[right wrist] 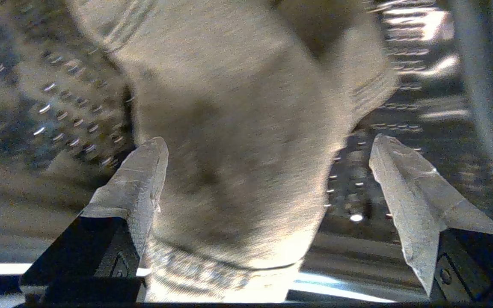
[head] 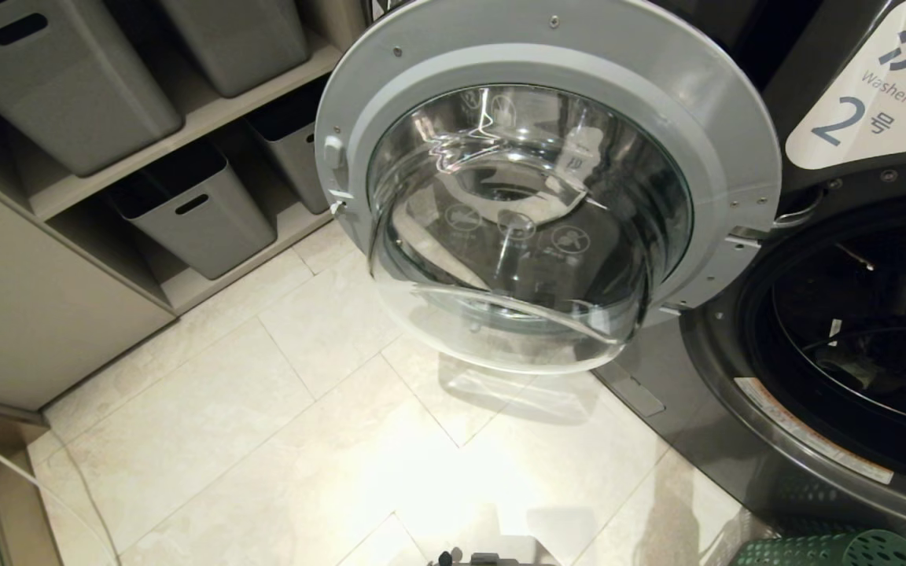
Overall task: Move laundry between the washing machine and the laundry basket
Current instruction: Pick a cloth and place it into the basket
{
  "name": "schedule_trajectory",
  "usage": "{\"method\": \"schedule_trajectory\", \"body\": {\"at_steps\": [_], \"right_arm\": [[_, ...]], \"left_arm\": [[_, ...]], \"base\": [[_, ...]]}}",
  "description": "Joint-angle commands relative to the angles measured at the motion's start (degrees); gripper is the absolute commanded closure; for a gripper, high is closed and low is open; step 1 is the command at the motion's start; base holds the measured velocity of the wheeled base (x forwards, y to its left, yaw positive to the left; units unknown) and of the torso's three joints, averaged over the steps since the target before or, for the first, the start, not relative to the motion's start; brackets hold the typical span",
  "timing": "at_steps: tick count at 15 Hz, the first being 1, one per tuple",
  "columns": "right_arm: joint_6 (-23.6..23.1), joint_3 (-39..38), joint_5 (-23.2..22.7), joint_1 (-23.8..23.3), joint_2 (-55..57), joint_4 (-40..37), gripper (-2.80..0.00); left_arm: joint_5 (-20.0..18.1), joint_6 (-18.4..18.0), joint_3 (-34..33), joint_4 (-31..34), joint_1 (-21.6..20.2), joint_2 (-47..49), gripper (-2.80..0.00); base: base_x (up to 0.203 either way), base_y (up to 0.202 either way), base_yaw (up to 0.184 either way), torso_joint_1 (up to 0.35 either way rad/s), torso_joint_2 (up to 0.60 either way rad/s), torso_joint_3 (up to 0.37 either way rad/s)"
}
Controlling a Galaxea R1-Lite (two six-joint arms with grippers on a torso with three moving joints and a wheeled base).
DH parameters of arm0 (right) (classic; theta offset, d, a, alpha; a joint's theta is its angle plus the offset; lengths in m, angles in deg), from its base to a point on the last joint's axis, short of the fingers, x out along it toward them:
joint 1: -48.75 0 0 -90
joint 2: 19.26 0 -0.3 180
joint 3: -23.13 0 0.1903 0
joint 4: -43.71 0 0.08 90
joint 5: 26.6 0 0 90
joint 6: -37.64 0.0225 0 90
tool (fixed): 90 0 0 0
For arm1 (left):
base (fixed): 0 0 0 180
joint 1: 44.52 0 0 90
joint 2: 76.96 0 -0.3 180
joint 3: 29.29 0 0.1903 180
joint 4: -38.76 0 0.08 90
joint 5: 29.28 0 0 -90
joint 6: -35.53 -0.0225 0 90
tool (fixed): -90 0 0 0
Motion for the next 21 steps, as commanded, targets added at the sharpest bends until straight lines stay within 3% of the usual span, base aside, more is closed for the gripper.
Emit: {"method": "schedule_trajectory", "body": {"at_steps": [1,9,18,21], "right_arm": [[0.2,-0.1,-1.1,0.0,-0.3,-0.5,-2.80],[0.9,0.0,-4.5,2.1,0.2,-2.0,-2.80],[1.2,1.5,-4.0,2.5,1.4,-1.5,-2.80],[1.8,5.6,-3.5,2.3,3.6,-1.6,-2.80]], "left_arm": [[0.0,0.0,-0.1,0.0,0.0,0.0,0.00],[0.0,0.0,-0.1,0.0,0.0,0.0,0.00],[0.0,0.0,-0.1,0.0,0.0,0.0,0.00],[0.0,0.0,-0.1,0.0,0.0,0.0,0.00]], "base": [[0.000,0.000,0.000,0.000,0.00,0.000],[0.000,0.000,0.000,0.000,0.00,0.000],[0.000,0.000,0.000,0.000,0.00,0.000],[0.000,0.000,0.000,0.000,0.00,0.000]]}}
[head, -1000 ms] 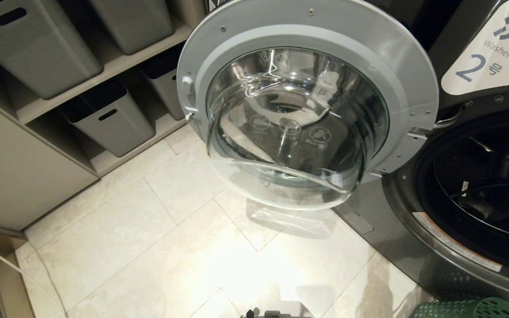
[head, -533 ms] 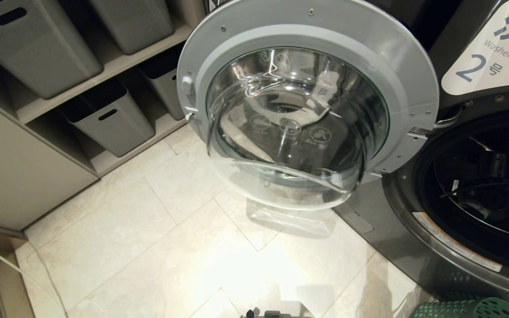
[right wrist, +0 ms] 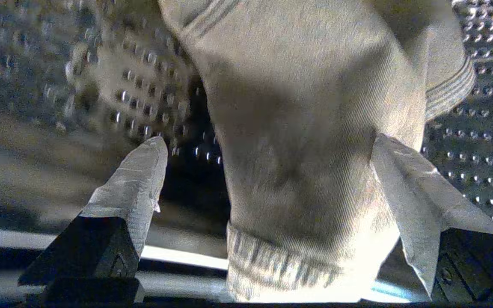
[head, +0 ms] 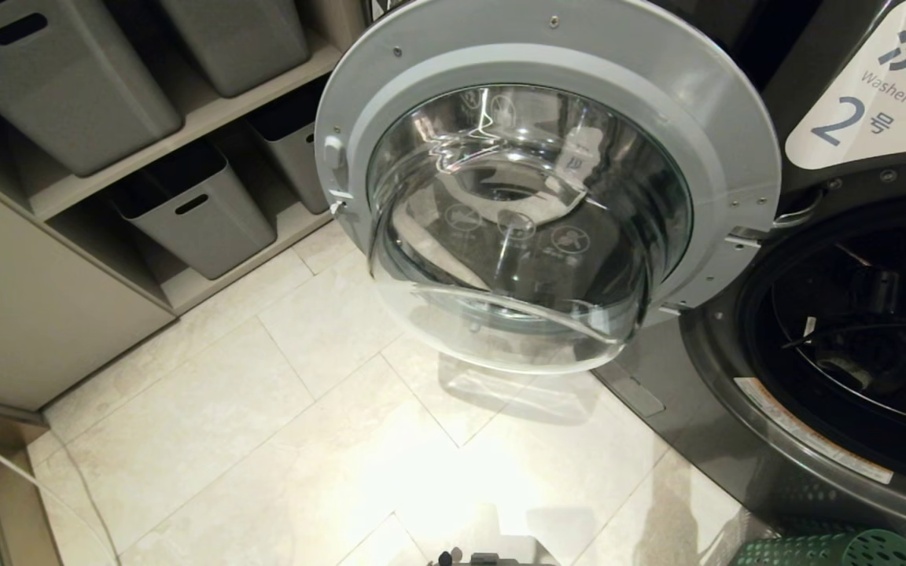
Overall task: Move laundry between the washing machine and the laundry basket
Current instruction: Pick a cloth and place it into the basket
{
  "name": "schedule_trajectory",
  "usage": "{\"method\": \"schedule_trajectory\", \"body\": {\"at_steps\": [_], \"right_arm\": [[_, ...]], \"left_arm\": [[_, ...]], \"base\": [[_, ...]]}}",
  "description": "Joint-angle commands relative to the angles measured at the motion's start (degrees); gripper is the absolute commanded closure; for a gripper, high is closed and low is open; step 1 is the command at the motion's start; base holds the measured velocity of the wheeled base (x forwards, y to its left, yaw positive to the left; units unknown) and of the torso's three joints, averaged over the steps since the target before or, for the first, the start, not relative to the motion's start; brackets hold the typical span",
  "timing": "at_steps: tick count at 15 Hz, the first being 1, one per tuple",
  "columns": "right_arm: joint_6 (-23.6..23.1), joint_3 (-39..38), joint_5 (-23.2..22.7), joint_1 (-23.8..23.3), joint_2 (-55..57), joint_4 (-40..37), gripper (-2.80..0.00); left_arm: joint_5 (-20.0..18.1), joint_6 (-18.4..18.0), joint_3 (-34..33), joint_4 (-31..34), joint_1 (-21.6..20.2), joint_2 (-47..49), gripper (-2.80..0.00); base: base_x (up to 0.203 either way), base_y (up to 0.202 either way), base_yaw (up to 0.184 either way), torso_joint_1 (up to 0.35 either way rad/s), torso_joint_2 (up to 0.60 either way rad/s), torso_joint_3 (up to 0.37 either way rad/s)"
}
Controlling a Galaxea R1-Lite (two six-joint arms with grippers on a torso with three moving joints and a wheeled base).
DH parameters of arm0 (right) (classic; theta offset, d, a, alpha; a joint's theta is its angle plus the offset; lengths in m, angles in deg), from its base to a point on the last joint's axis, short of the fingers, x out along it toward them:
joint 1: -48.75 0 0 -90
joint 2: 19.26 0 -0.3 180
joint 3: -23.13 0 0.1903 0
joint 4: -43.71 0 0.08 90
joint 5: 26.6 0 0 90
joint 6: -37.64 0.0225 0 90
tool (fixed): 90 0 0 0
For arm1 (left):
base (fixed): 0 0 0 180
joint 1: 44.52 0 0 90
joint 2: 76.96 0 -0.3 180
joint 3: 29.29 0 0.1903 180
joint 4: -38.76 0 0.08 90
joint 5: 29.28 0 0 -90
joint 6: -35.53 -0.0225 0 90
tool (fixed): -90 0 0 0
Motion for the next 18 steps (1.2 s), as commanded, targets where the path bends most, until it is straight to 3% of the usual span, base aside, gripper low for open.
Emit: {"method": "schedule_trajectory", "body": {"at_steps": [1,18], "right_arm": [[0.3,4.3,1.1,-0.4,2.6,-0.1,-2.80],[0.0,8.4,2.0,-1.2,7.1,-0.3,-2.80]], "left_arm": [[0.0,0.0,-0.1,0.0,0.0,0.0,0.00],[0.0,0.0,-0.1,0.0,0.0,0.0,0.00]], "base": [[0.000,0.000,0.000,0.000,0.00,0.000],[0.000,0.000,0.000,0.000,0.00,0.000]]}}
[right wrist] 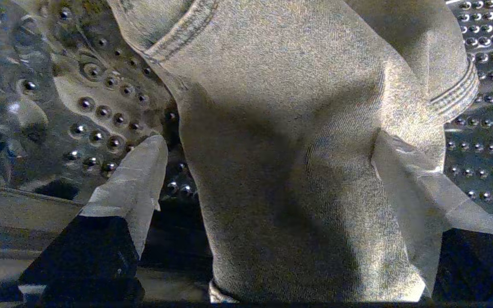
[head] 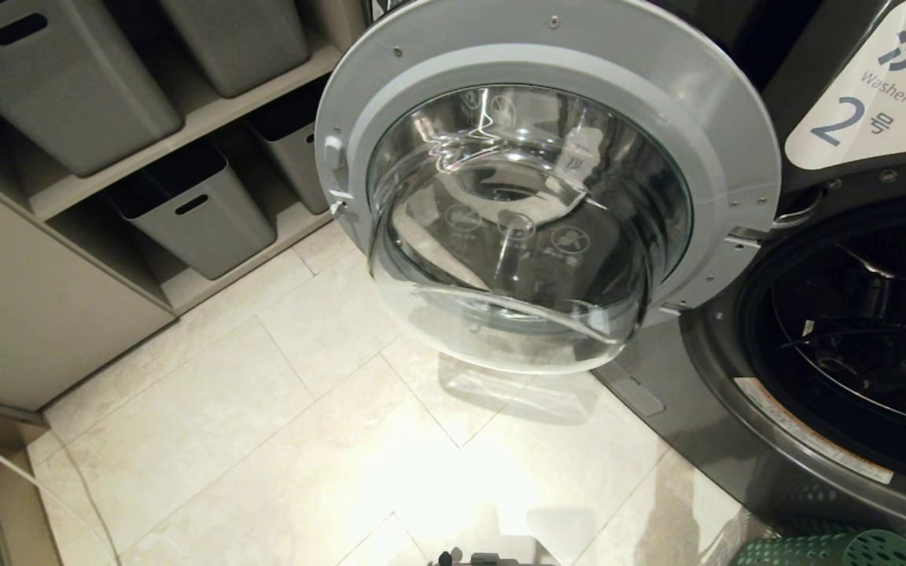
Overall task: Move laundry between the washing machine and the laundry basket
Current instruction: Pick a cloth and place it into the basket
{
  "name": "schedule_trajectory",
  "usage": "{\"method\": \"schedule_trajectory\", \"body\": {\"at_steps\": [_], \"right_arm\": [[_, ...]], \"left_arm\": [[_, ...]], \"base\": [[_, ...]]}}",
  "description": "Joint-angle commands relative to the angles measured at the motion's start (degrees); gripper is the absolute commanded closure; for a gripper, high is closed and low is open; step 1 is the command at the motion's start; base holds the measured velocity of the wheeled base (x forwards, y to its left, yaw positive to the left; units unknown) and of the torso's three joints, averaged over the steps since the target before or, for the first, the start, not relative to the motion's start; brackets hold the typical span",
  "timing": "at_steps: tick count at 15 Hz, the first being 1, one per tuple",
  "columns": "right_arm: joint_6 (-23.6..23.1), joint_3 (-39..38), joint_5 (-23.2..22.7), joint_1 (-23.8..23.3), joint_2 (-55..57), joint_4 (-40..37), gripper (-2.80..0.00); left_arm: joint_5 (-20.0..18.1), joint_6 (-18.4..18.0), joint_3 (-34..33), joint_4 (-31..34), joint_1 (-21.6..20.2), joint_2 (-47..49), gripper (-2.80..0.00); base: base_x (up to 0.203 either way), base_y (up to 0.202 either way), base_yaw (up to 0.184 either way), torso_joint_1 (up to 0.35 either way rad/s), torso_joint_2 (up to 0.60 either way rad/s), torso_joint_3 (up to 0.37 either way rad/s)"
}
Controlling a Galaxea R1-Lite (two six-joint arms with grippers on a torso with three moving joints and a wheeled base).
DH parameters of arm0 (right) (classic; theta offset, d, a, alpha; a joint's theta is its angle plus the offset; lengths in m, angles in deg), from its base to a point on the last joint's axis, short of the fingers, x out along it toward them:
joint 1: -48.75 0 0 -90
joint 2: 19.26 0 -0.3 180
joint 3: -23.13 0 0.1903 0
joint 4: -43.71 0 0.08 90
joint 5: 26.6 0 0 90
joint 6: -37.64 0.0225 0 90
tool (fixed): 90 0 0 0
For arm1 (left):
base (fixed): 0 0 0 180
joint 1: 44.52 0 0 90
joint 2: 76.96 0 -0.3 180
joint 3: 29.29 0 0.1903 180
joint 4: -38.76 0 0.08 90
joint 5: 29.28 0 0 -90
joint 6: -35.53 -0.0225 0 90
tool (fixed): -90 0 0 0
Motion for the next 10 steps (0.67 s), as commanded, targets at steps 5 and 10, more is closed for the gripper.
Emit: {"method": "schedule_trajectory", "body": {"at_steps": [5,10], "right_arm": [[-0.3,1.2,0.1,-1.4,1.1,0.2,-2.80],[-0.4,2.4,-0.2,-2.7,2.0,0.2,-2.80]], "left_arm": [[0.0,0.0,-0.1,0.0,0.0,0.0,0.00],[0.0,0.0,-0.1,0.0,0.0,0.0,0.00]], "base": [[0.000,0.000,0.000,0.000,0.00,0.000],[0.000,0.000,0.000,0.000,0.00,0.000]]}}
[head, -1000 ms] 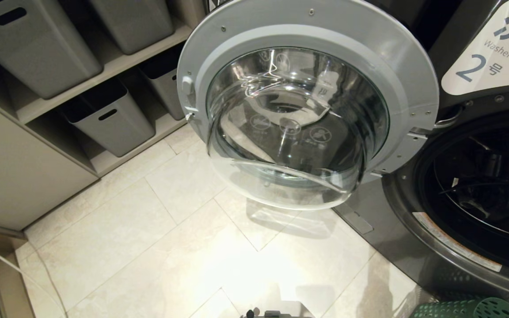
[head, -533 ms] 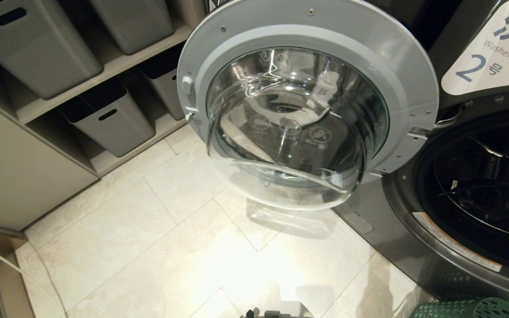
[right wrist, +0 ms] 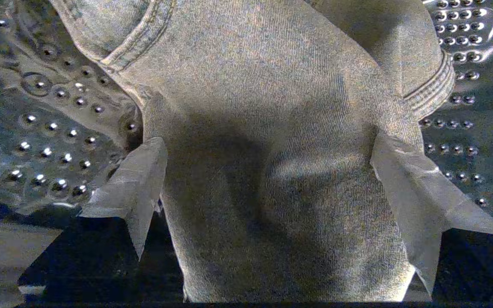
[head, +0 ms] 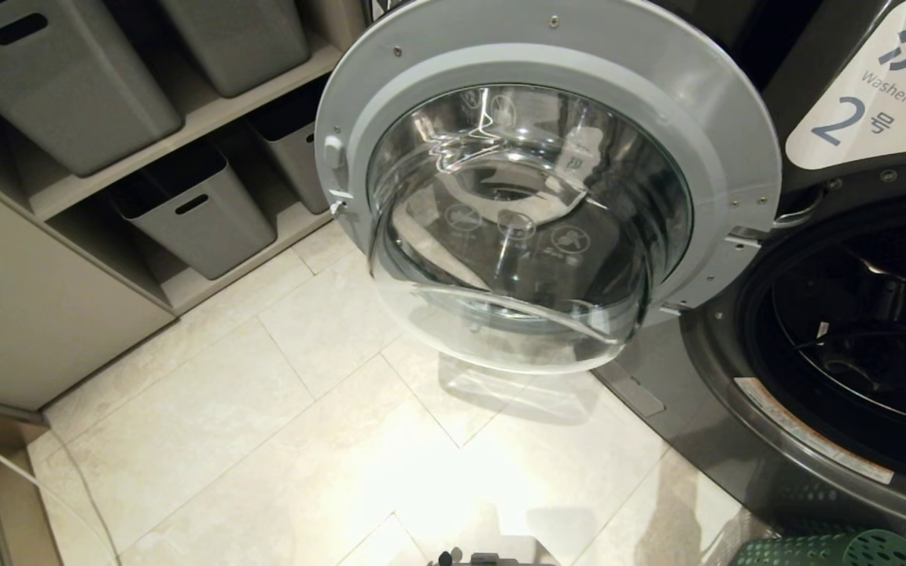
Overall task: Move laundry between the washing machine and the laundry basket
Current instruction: Pick a cloth and place it into the basket
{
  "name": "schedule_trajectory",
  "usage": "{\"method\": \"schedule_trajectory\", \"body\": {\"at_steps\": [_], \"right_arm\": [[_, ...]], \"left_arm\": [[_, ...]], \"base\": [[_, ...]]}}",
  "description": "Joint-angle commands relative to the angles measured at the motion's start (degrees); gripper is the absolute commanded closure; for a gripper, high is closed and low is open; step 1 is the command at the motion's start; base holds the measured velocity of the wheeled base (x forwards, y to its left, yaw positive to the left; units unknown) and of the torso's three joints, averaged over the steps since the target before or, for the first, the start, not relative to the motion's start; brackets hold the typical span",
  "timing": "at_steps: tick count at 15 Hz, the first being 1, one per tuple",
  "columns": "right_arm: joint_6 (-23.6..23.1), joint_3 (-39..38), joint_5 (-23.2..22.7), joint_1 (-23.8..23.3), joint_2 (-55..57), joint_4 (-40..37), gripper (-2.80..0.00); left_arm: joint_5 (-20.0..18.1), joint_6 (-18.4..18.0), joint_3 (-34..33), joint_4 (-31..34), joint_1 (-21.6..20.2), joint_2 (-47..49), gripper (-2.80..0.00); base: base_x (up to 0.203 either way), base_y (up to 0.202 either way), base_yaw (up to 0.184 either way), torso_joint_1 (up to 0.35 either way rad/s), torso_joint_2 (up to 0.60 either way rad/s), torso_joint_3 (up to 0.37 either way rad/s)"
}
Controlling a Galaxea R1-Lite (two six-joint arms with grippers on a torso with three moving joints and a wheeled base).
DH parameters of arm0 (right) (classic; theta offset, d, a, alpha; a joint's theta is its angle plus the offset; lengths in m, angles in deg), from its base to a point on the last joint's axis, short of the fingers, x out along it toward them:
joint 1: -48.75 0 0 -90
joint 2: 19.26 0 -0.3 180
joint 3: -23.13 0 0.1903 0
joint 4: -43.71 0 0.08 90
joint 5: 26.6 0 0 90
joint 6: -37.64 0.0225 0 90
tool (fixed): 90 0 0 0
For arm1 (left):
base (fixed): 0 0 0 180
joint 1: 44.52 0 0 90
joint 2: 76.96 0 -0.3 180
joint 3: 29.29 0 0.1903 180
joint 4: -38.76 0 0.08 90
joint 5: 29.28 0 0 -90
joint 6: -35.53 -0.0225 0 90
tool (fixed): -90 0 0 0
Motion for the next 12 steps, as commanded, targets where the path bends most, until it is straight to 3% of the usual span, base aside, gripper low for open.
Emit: {"method": "schedule_trajectory", "body": {"at_steps": [1,12], "right_arm": [[0.0,0.5,0.2,-0.2,0.9,0.2,-2.80],[-1.0,1.4,0.1,-0.7,1.4,0.2,-2.80]], "left_arm": [[0.0,0.0,-0.1,0.0,0.0,0.0,0.00],[0.0,0.0,-0.1,0.0,0.0,0.0,0.00]], "base": [[0.000,0.000,0.000,0.000,0.00,0.000],[0.000,0.000,0.000,0.000,0.00,0.000]]}}
